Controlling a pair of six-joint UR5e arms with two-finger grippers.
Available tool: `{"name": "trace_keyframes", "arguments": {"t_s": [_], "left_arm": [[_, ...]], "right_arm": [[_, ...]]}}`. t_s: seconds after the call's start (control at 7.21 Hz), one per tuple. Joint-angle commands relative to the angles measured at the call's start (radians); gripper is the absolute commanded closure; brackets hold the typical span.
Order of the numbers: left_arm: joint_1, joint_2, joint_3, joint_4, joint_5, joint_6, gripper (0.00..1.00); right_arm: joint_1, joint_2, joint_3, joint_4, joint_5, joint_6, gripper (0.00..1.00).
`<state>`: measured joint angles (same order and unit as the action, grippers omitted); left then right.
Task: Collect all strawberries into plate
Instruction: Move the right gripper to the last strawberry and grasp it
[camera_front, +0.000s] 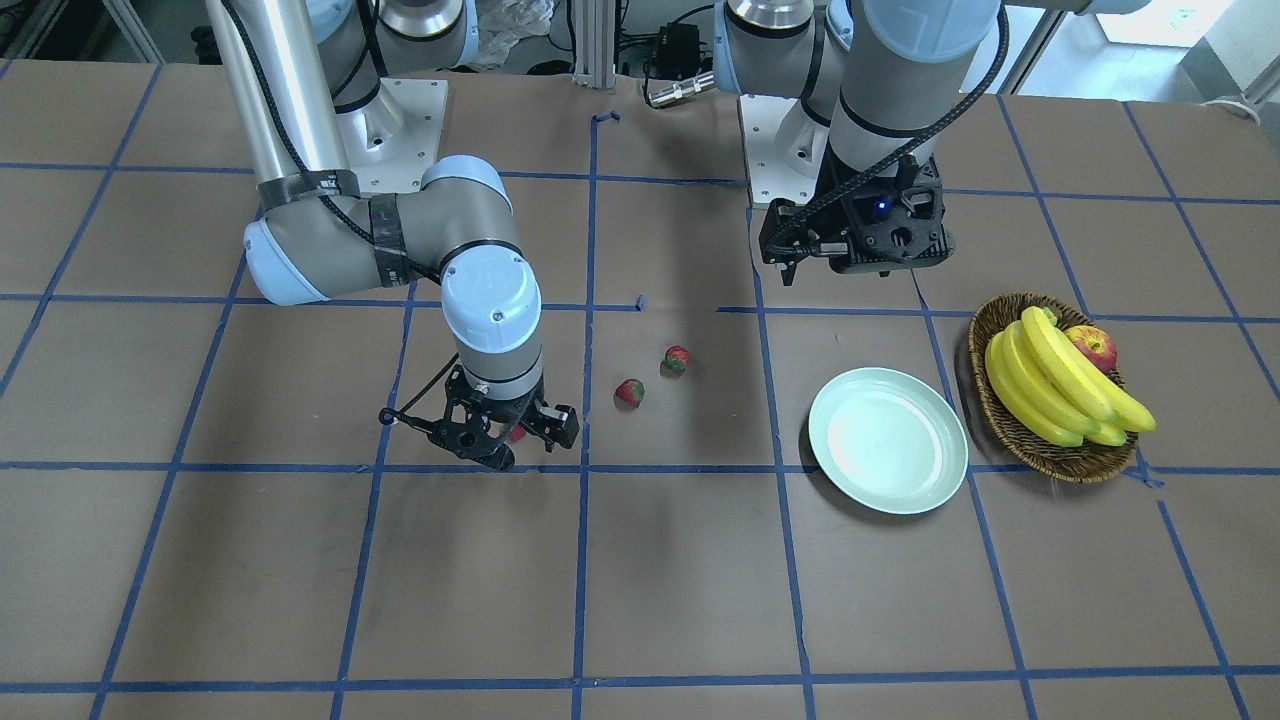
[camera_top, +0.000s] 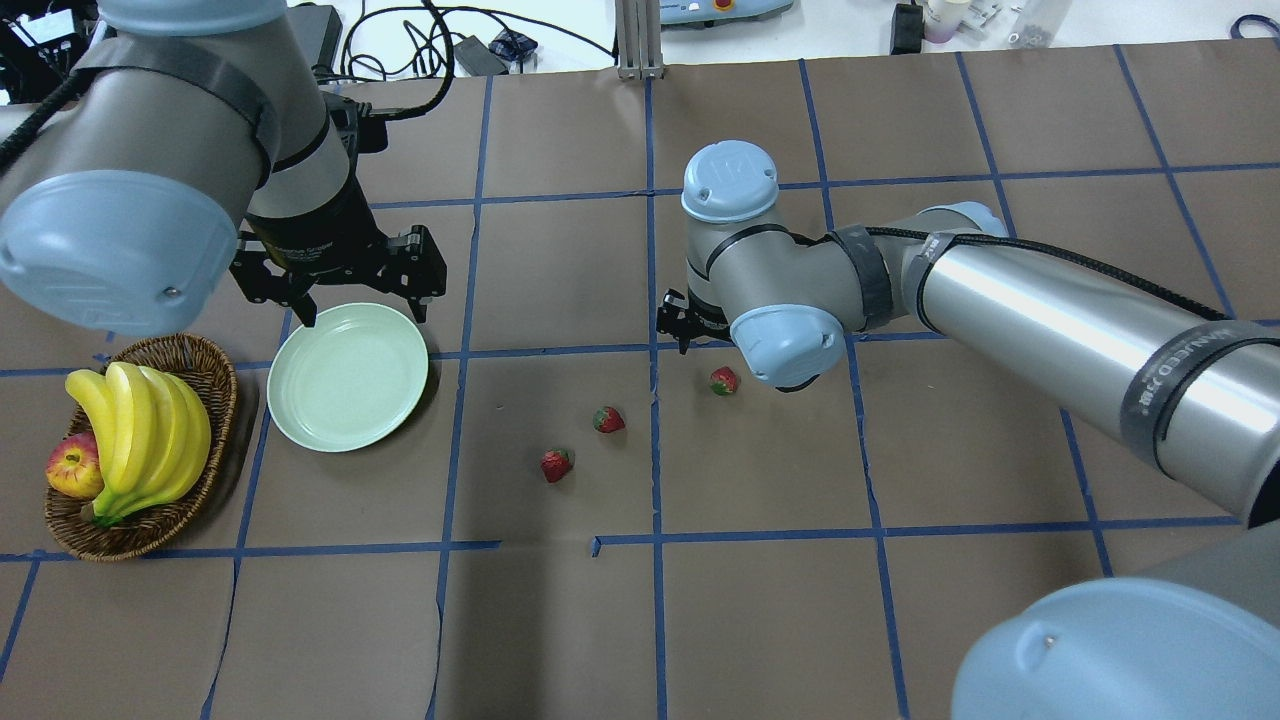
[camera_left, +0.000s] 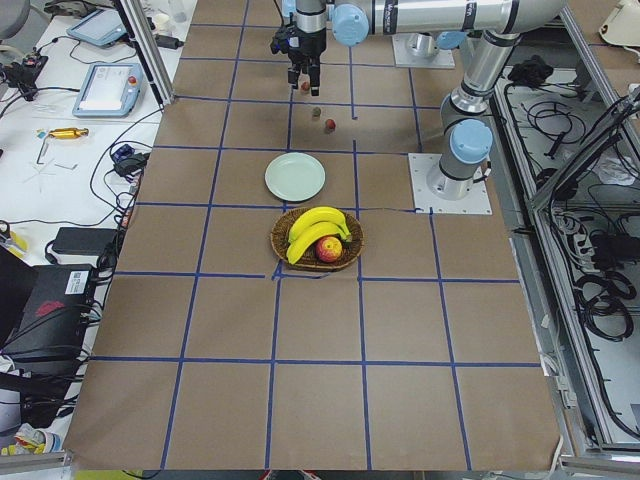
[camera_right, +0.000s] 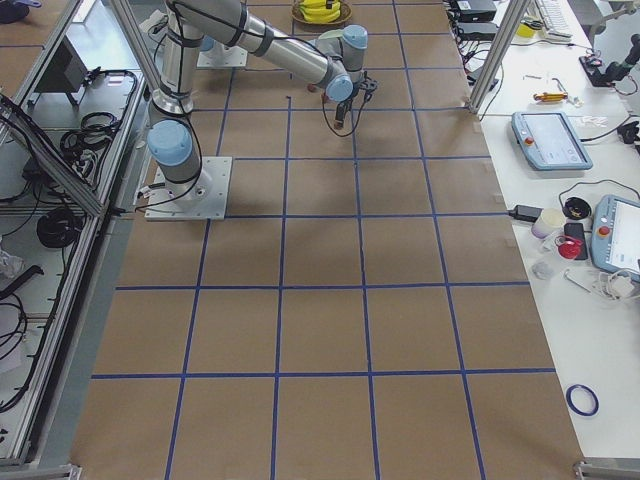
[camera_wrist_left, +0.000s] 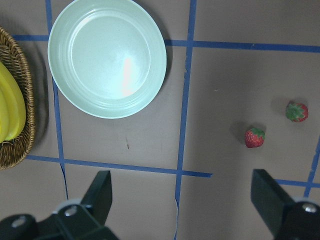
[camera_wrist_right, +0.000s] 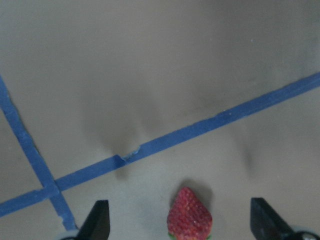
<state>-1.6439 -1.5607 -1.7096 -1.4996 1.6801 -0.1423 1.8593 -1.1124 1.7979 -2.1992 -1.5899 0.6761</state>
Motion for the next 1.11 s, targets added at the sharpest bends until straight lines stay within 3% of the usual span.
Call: {"name": "trace_keyframes", "arguments": {"t_s": [0.0, 0.14, 0.28, 0.42, 0.55, 0.97], "left_arm": [[-0.001, -0.001, -0.002, -0.002, 0.000, 0.001, 0.00], [-0.001, -0.001, -0.002, -0.002, 0.000, 0.001, 0.00], [-0.001, 0.001, -0.002, -0.002, 0.001, 0.001, 0.00], [-0.001, 0.001, -0.002, -0.002, 0.001, 0.001, 0.00], [-0.001, 0.001, -0.002, -0.002, 0.003, 0.001, 0.00], [-0.001, 0.001, -0.002, -0.002, 0.015, 0.001, 0.00]], "right_arm": [[0.000, 0.002, 0.027, 0.003, -0.010, 0.010, 0.02], [0.000, 0.002, 0.041, 0.004, 0.001, 0.010, 0.07], [0.000, 0.002, 0.043, 0.006, 0.001, 0.008, 0.41], [0.000, 0.003, 0.041, 0.006, -0.004, 0.004, 0.63], [0.000, 0.003, 0.037, 0.006, -0.010, -0.009, 0.97], [0.000, -0.013, 0.008, 0.015, -0.013, -0.033, 1.00]]}}
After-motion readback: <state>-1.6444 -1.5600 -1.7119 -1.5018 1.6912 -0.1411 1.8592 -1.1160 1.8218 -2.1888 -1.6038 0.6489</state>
